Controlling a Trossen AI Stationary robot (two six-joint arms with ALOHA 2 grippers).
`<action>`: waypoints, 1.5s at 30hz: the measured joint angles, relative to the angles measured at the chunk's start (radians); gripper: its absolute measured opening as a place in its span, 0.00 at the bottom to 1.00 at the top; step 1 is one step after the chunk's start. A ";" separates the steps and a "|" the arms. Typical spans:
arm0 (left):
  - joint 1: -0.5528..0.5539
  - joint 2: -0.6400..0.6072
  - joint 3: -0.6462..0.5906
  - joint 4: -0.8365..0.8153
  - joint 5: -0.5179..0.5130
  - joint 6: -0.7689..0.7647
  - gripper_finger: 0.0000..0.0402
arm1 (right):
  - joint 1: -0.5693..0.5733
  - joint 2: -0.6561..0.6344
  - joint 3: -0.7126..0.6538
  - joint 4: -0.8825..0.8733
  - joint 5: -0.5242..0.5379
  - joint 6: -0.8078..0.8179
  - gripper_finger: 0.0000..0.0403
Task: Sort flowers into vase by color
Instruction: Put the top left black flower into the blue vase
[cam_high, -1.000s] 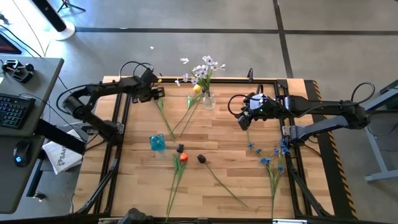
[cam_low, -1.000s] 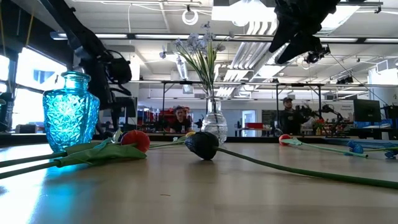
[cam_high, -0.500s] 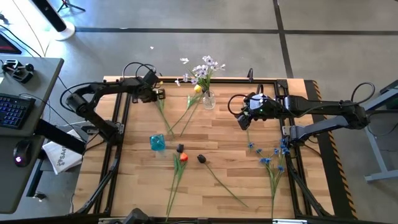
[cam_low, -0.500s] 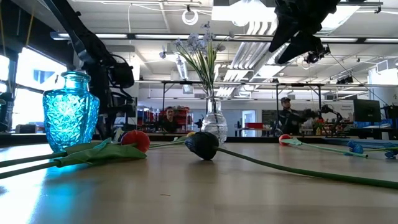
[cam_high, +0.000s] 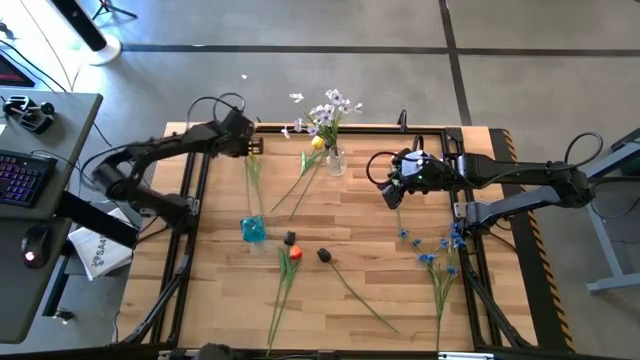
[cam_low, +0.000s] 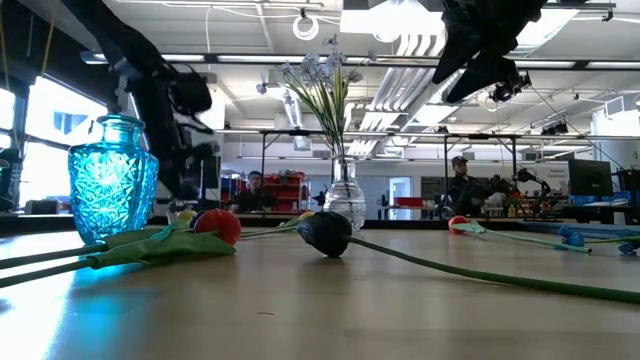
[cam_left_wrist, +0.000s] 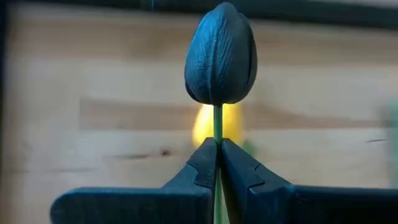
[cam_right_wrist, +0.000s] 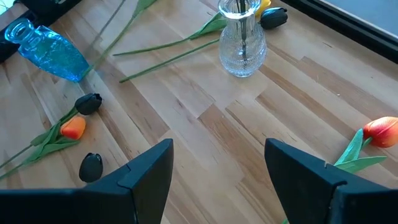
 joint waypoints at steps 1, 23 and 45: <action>-0.006 -0.041 0.000 0.000 -0.007 0.007 0.00 | 0.000 0.000 0.000 0.000 0.000 -0.008 0.62; -0.458 -0.846 0.162 0.192 0.185 0.254 0.00 | -0.103 0.000 0.000 0.183 0.000 -0.277 0.62; -0.772 -0.779 0.114 0.157 0.037 0.395 0.00 | -0.130 0.000 0.000 0.257 -0.045 -0.276 0.62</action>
